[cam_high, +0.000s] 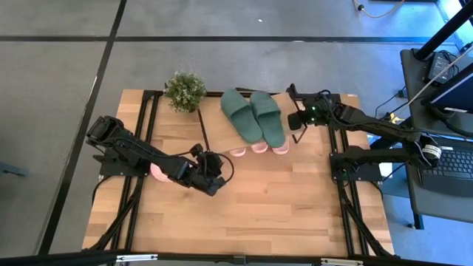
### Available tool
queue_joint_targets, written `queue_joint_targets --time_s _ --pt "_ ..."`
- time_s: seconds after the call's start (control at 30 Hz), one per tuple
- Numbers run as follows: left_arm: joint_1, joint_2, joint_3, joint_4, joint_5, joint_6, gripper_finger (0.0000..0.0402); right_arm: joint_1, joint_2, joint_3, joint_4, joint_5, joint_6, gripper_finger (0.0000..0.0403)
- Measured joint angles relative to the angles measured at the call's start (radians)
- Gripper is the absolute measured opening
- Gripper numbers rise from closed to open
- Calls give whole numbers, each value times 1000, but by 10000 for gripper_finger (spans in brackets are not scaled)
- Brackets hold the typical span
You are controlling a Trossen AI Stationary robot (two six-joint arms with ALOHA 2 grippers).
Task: Pick and place slides into the shelf
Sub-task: Adjust the shelf on the table
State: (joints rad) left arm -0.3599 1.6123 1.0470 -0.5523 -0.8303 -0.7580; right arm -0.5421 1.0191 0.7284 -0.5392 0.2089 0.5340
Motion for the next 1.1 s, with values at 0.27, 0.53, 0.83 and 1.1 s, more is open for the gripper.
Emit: queue_joint_targets --time_s 0.27,0.53,0.83,1.1 --pt "72 0 0 -127 -14 1 159 58 0 0 15 23 43 111" --pt "119 0 0 -189 -18 1 159 114 22 0 60 19 73 110" --pt "125 0 0 -244 -19 -1 159 120 104 4 145 30 75 111" --pt "125 0 0 -316 -19 -51 159 143 136 2 206 28 96 111"
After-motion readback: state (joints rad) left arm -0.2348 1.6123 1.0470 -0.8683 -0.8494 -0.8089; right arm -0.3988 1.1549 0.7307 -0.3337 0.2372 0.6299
